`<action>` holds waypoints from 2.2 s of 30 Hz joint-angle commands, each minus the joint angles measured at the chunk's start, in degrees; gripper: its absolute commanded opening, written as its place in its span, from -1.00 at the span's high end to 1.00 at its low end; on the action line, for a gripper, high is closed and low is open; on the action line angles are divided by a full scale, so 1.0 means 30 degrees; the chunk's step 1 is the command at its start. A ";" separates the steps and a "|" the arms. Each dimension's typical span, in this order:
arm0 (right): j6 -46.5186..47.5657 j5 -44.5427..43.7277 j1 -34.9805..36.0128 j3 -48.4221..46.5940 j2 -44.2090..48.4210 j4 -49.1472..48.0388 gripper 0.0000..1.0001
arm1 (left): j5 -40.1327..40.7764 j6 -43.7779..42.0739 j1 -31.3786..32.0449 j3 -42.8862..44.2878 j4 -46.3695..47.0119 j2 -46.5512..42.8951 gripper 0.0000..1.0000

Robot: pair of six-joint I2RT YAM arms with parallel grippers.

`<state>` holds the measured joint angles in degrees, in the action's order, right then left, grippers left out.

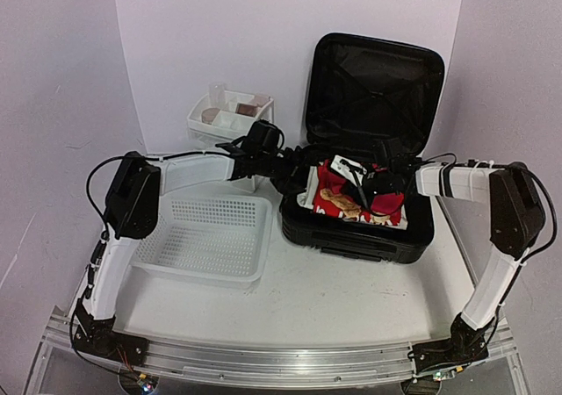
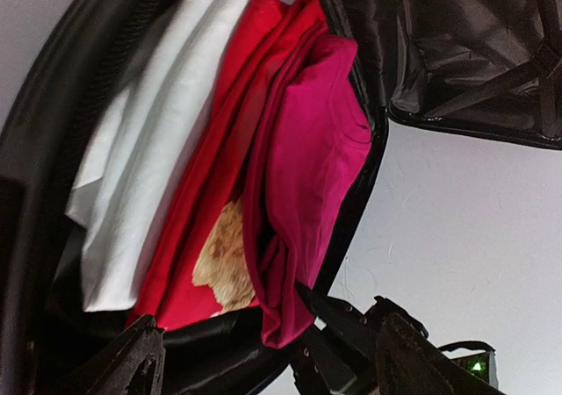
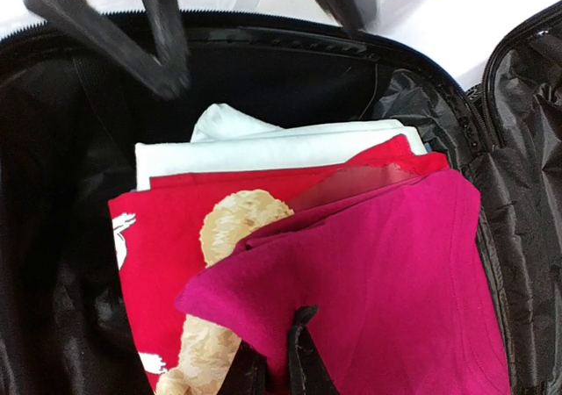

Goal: Open, take out, and arrange the luggage

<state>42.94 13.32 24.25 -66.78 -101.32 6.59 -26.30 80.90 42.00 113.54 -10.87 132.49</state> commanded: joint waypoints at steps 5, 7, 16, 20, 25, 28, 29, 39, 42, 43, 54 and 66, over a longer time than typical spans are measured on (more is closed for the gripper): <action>-0.0748 0.1246 -0.0579 0.0357 0.1595 -0.1225 1.00 | 0.2136 0.0296 0.1085 0.3768 0.0843 0.2273 -0.70; -0.0763 0.1294 -0.0665 0.0440 0.1659 -0.1280 1.00 | 0.1931 0.0577 0.1259 0.5184 0.0850 0.3320 -0.70; -0.1072 0.1949 -0.0756 0.0539 0.1802 -0.1791 1.00 | 0.3232 0.0603 0.1540 0.8559 0.0865 0.6034 -0.45; -0.0986 0.2034 -0.0751 0.0689 0.1961 -0.1822 1.00 | 0.3632 0.0669 0.1528 0.9815 0.0870 0.7079 -0.26; -0.0765 0.2359 -0.0744 0.1052 0.2312 -0.1889 1.00 | 0.4139 0.0454 0.1615 1.0960 0.1019 0.7905 0.00; -0.0804 0.2567 -0.0731 0.1080 0.2367 -0.1891 1.00 | 0.4540 0.0503 0.1616 1.1294 0.1353 0.8239 0.07; -0.0781 0.2628 -0.0752 0.1120 0.2388 -0.1884 1.00 | 0.4743 0.0424 0.1616 1.1525 0.1429 0.8388 0.07; -0.0836 0.2803 -0.0757 0.1568 0.2564 -0.1940 1.00 | 0.4995 -0.0092 0.1672 1.2656 0.2761 0.9574 0.08; -0.0908 0.2883 -0.0758 0.1607 0.2600 -0.2020 1.00 | 0.5041 -0.0387 0.1696 1.2555 0.3155 0.9513 0.18; -0.0922 0.2883 -0.0733 0.1622 0.2601 -0.2035 1.00 | 0.5109 -0.0556 0.1703 1.2609 0.3295 0.9499 0.23; -0.1539 0.2843 -0.0740 0.1849 0.2593 -0.2855 0.98 | 0.5397 -0.1388 0.1878 1.1903 0.3553 0.9178 0.22; -0.1828 0.2824 -0.0750 0.1974 0.2763 -0.3054 0.87 | 0.5833 -0.2185 0.2041 1.1763 0.3544 0.9143 0.42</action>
<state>38.72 20.60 22.15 -61.08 -96.73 1.21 -10.00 76.55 47.86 147.61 -2.61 160.64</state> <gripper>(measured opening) 0.048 0.358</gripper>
